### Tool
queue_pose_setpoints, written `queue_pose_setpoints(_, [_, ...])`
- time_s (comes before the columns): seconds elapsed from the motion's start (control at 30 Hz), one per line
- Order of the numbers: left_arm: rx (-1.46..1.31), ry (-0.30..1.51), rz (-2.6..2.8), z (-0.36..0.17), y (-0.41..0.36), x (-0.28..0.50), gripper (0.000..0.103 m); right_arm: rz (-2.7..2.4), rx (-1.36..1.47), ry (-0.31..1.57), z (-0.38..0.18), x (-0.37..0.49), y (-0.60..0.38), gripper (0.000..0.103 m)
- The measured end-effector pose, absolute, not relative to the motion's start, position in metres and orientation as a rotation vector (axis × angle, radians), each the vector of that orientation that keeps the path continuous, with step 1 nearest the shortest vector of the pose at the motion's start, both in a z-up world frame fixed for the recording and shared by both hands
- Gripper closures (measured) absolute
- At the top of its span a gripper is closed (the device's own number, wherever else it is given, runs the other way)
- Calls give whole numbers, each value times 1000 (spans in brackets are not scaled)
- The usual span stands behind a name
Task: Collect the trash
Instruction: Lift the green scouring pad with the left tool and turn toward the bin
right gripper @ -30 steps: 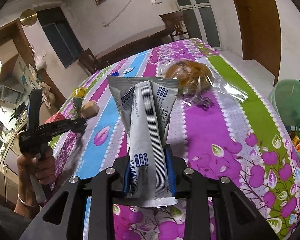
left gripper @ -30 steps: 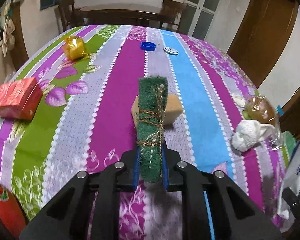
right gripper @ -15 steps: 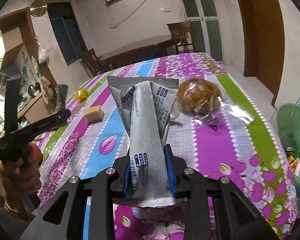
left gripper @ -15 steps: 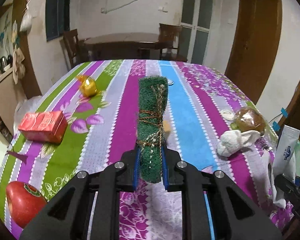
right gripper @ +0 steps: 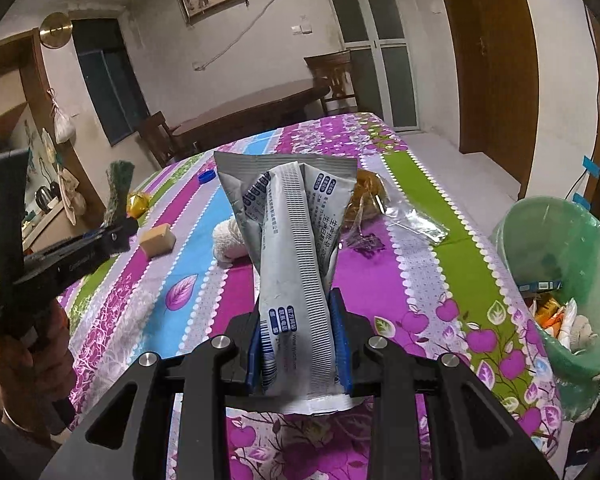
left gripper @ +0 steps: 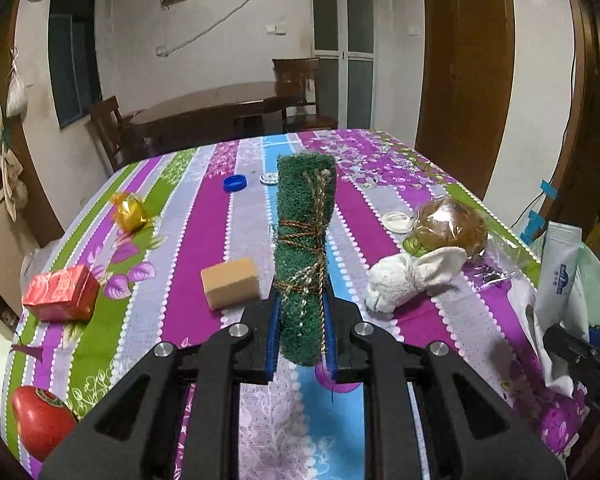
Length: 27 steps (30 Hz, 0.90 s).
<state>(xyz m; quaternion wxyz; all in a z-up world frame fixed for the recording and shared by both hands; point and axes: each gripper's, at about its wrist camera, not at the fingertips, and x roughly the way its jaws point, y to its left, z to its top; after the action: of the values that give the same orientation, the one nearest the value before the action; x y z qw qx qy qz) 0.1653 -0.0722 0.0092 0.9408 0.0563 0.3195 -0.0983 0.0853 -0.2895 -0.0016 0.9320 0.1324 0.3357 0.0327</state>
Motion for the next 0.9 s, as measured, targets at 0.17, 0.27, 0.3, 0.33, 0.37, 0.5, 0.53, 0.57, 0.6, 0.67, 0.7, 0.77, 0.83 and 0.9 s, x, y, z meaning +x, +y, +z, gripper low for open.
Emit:
queue_pose_setpoints(0.17, [140, 623, -183, 19, -70, 163, 87, 52, 283, 643, 8, 74, -300, 72])
queue_pose_setpoints(0.27, [173, 620, -182, 18, -77, 156, 86, 51, 309, 614, 9, 61, -306, 72])
queue_pose_setpoints(0.3, [181, 623, -182, 17, -79, 153, 86, 49, 316, 607, 9, 57, -308, 72])
queue_pose_setpoints(0.33, [189, 626, -183, 15, -81, 151, 86, 50, 329, 600, 7, 52, -310, 72])
queue_pose_setpoints(0.37, [196, 628, -184, 14, -83, 149, 86, 53, 339, 596, 6, 48, -312, 72])
queue_pose_setpoints(0.5, [246, 625, -207, 10, -99, 137, 86, 48, 364, 579, 2, 32, -319, 72])
queue_pose_setpoints(0.53, [257, 620, -210, 10, -103, 134, 85, 47, 367, 574, 2, 29, -320, 72])
queue_pose_setpoints(0.57, [270, 613, -212, 9, -107, 130, 84, 44, 372, 568, 1, 25, -322, 72])
queue_pose_setpoints(0.6, [285, 608, -216, 8, -111, 127, 84, 44, 376, 564, 0, 22, -324, 72])
queue_pose_setpoints(0.67, [299, 605, -219, 7, -116, 121, 84, 47, 386, 558, -3, 17, -328, 72])
queue_pose_setpoints(0.7, [306, 605, -217, 6, -117, 119, 84, 47, 389, 556, -4, 15, -329, 72])
queue_pose_setpoints(0.77, [317, 606, -219, 5, -119, 115, 84, 50, 394, 558, -7, 15, -331, 72])
queue_pose_setpoints(0.83, [329, 602, -214, 5, -118, 113, 84, 54, 397, 559, -5, 17, -329, 72])
queue_pose_setpoints(0.9, [337, 603, -206, 4, -117, 114, 84, 58, 403, 555, -6, 17, -330, 72])
